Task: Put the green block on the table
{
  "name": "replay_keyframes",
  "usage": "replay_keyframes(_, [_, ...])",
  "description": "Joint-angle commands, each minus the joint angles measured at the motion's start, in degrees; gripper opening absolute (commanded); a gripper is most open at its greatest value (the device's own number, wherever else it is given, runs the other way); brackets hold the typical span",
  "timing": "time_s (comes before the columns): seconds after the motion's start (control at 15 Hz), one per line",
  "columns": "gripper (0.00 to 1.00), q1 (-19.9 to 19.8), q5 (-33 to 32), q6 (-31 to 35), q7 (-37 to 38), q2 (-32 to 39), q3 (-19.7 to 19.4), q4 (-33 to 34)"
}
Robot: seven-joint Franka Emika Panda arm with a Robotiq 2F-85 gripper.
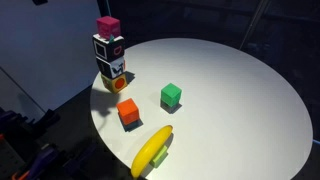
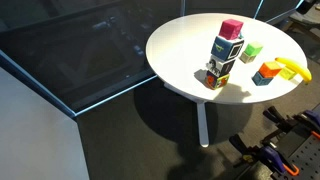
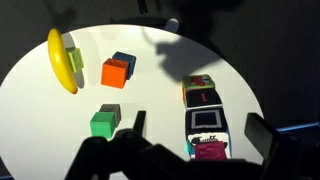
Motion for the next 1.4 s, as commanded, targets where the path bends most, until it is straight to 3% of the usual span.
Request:
replay_keyframes(0.0, [1.00,0.3,-0.2,-0.2,0.1,0.0,-0.2,0.1])
replay_keyframes(0.6, [1.00,0.0,0.1,-0.4,1.1,2.2,-0.2,2.2])
replay_keyframes(1.33, [1.00,-0.1,1.7,-4.6,3.6,13.3,-1.8,14.1])
